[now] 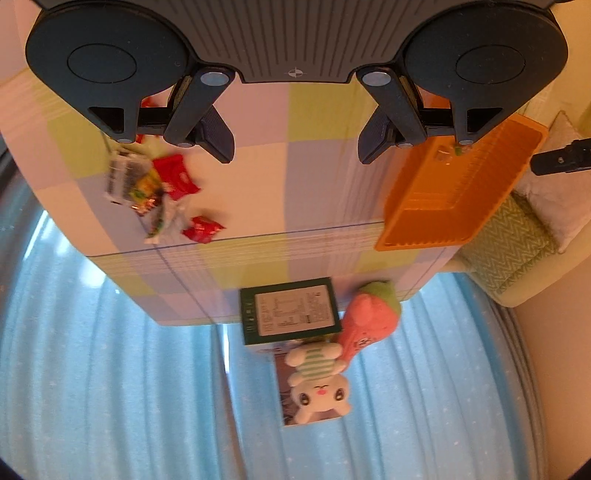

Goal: Organize snacks
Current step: 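Move the left tool back toward the scattered snacks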

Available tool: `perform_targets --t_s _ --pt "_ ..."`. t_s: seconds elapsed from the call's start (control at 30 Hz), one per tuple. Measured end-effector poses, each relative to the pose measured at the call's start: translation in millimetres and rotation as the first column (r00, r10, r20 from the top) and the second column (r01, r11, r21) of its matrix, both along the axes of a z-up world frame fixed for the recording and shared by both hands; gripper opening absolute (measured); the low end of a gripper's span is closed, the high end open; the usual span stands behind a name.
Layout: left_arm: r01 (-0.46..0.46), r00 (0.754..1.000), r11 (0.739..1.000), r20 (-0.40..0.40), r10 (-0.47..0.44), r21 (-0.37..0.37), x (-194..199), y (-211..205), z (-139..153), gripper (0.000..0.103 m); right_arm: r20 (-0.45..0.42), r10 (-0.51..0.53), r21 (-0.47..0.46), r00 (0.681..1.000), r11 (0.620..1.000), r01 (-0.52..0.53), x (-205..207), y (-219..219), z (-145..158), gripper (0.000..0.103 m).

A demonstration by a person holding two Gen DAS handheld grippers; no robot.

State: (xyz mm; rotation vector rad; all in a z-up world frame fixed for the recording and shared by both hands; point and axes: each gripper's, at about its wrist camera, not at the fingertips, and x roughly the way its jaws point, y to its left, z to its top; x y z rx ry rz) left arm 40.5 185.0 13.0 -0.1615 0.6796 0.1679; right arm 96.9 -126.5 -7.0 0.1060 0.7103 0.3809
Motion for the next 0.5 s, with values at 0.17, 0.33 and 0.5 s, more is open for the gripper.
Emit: perform_targets --t_s 0.17,0.33,0.5 --pt "0.075 0.997 0.997 0.002 -0.075 -0.001 3 -40 4 0.081 -0.003 -0.101 -0.005 0.995 0.995 0.101 -13 -51 1 0.074" --pt "0.159 0.987 0.987 -0.013 -0.159 -0.012 12 -84 -1 0.081 -0.01 -0.17 -0.003 0.985 0.985 0.17 -20 -89 0 0.074" --pt "0.217 0.975 0.975 -0.041 -0.219 -0.042 25 -120 -14 0.082 -0.015 -0.22 0.006 0.975 0.976 0.22 -21 -115 -3 0.074"
